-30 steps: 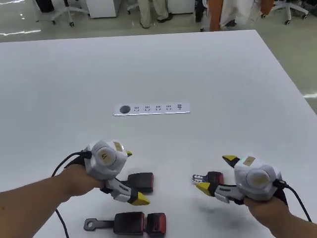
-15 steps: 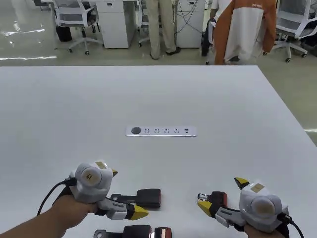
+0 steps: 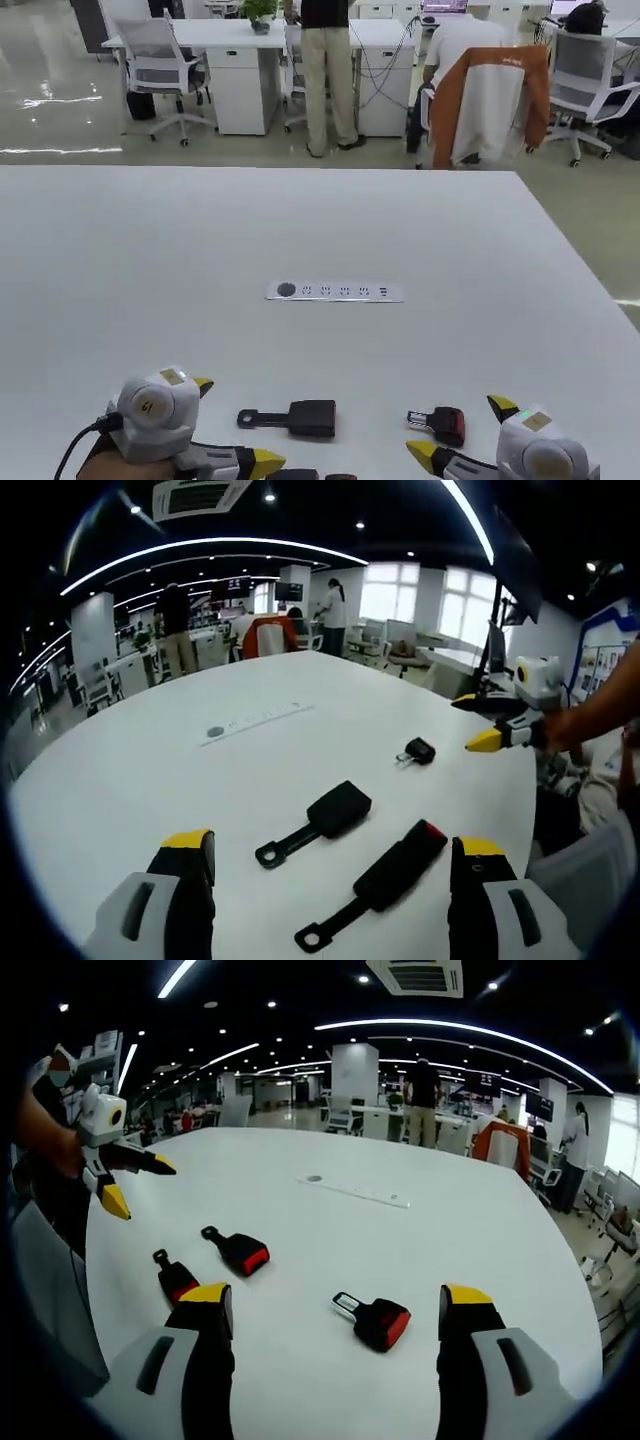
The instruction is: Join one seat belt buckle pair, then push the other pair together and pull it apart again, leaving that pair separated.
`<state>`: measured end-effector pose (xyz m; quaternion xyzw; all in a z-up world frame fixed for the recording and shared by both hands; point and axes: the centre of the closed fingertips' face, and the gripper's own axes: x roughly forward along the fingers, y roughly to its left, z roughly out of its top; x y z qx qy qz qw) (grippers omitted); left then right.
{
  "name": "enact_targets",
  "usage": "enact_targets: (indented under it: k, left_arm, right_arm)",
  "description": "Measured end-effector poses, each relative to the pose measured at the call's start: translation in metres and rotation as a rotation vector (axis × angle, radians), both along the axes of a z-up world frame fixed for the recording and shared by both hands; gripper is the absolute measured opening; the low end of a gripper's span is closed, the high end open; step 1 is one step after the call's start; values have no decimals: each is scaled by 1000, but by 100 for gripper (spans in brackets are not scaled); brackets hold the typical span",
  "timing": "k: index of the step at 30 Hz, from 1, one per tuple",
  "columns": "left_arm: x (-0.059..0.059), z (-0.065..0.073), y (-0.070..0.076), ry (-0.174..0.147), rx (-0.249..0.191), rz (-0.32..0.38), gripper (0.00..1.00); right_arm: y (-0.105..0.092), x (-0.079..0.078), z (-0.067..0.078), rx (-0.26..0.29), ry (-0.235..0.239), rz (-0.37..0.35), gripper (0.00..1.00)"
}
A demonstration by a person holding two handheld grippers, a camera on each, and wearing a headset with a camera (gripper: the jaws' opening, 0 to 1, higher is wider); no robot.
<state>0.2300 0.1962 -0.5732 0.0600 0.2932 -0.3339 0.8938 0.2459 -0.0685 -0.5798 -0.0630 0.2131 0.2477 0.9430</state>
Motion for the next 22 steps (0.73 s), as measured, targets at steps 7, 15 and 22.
enact_targets:
  k: [7, 15, 22]
  left_arm:
    - [-15, 7, 23, -31, -54, 60, 100]
    - [-39, 8, 37, -35, -95, 108, 100]
    - [-55, 9, 52, -42, -96, 132, 100]
  right_arm:
    - [0, -18, 2, 12, -11, -30, 86]
    - [-2, -42, 16, 25, -48, -59, 90]
    - [-1, -56, 25, 13, -75, -51, 91]
